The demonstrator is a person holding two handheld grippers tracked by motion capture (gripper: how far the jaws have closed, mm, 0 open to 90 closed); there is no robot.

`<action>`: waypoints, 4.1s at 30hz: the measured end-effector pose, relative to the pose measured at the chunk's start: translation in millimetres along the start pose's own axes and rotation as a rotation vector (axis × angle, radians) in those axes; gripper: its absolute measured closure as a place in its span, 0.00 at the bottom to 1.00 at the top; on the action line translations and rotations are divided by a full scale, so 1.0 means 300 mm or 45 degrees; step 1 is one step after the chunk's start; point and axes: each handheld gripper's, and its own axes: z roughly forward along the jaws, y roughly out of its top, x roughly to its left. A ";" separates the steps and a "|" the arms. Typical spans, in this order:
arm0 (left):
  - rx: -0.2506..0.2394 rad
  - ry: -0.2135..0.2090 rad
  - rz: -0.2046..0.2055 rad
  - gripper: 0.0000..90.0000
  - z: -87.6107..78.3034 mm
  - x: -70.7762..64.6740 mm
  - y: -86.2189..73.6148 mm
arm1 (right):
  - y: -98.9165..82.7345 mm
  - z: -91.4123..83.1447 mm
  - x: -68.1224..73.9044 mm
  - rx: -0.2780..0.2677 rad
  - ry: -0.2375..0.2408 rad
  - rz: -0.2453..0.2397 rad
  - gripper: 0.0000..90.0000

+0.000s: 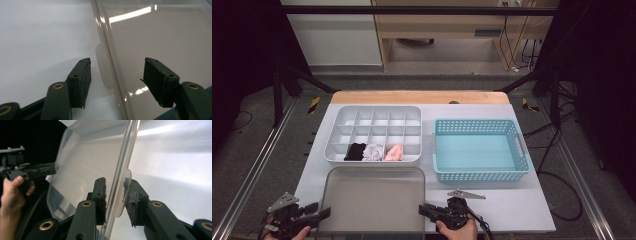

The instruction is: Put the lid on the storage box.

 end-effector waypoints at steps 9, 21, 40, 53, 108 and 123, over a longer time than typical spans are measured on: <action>0.001 -0.047 -0.003 0.49 0.003 0.002 0.006 | 0.004 0.003 0.000 0.026 -0.039 -0.045 0.79; -0.125 -0.027 0.009 0.65 -0.060 -0.013 0.004 | 0.020 -0.008 0.011 0.036 -0.041 -0.034 0.83; -0.289 -0.013 0.078 0.72 -0.132 -0.063 0.094 | 0.136 -0.077 0.070 -0.099 -0.042 -0.210 0.82; -0.388 0.005 0.126 0.72 -0.137 -0.065 0.213 | 0.261 -0.086 0.086 -0.196 -0.029 -0.284 0.82; -0.495 0.040 0.108 0.72 -0.055 0.056 0.638 | 0.677 0.025 0.086 -0.330 -0.085 -0.352 0.80; -0.474 0.037 0.074 0.72 -0.012 0.098 0.641 | 0.689 0.078 0.059 -0.289 -0.092 -0.307 0.80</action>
